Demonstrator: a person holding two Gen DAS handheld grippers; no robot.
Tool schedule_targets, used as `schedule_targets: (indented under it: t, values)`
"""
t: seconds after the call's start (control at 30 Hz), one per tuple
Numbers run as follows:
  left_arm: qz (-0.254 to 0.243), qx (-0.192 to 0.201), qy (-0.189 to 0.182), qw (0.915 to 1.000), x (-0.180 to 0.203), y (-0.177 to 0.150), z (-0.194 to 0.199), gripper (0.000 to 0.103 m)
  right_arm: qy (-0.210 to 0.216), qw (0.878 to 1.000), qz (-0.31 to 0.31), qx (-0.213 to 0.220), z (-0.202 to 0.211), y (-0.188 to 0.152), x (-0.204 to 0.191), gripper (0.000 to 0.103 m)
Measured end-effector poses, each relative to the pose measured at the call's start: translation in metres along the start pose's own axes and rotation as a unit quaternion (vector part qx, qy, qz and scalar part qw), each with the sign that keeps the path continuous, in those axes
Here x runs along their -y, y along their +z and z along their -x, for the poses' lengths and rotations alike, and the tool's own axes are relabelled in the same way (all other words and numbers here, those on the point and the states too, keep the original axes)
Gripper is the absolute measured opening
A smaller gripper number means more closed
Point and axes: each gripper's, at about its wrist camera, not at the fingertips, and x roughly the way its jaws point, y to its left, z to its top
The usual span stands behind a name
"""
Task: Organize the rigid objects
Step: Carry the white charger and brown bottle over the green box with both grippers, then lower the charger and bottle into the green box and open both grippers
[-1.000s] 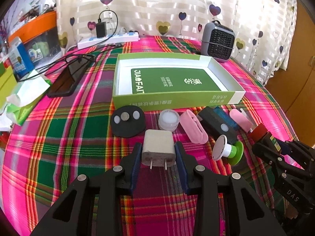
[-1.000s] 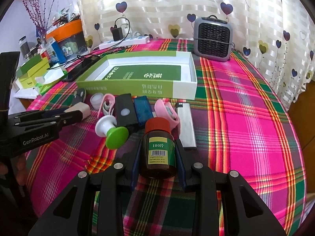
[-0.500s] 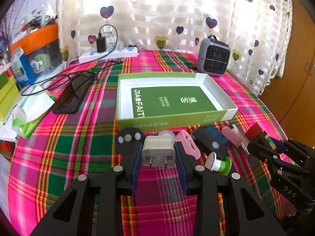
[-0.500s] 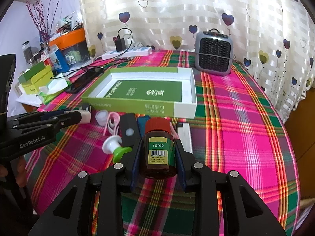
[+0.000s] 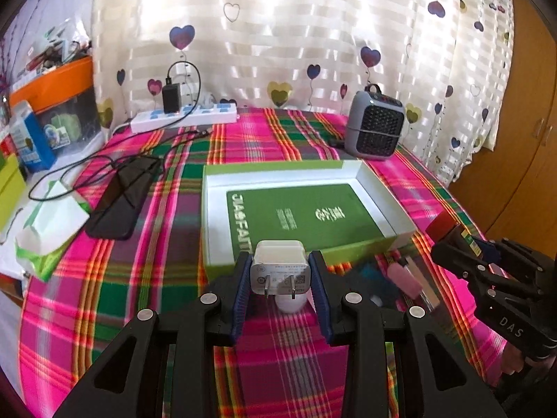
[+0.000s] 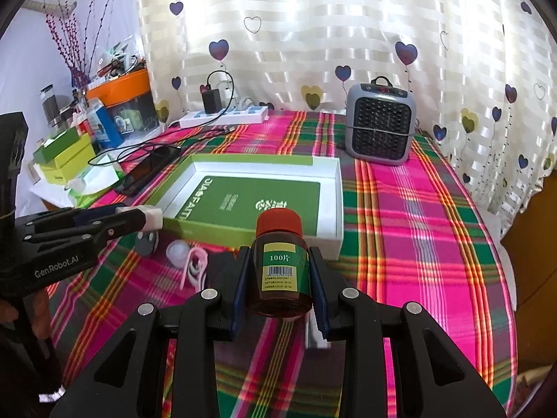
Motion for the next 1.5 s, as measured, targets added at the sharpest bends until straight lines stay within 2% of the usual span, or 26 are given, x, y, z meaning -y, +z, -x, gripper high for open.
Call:
schedule_targets:
  t: [0.5,0.77,1.03,1.5]
  values:
    - [0.008,-0.020,-0.002,0.9998,-0.017,0.038,-0.046,0.032,0.002,1.000,0.011,-0.026,-0.048,0.044,0.011,0.033]
    - [0.007,-0.049,0.007,0.9988,-0.023,0.057,-0.092,0.032,-0.005,0.998,0.017,-0.055,-0.088,0.062,0.016,0.033]
    - [0.001,-0.055,0.016,0.9984,-0.027,0.061,-0.117,0.032,-0.017,0.996,0.013,-0.086,-0.126,0.067,0.023,0.033]
    - [-0.004,-0.062,0.015,0.9979,-0.027,0.057,-0.132,0.032,-0.021,0.995,0.009,-0.099,-0.152,0.072,0.026,0.033]
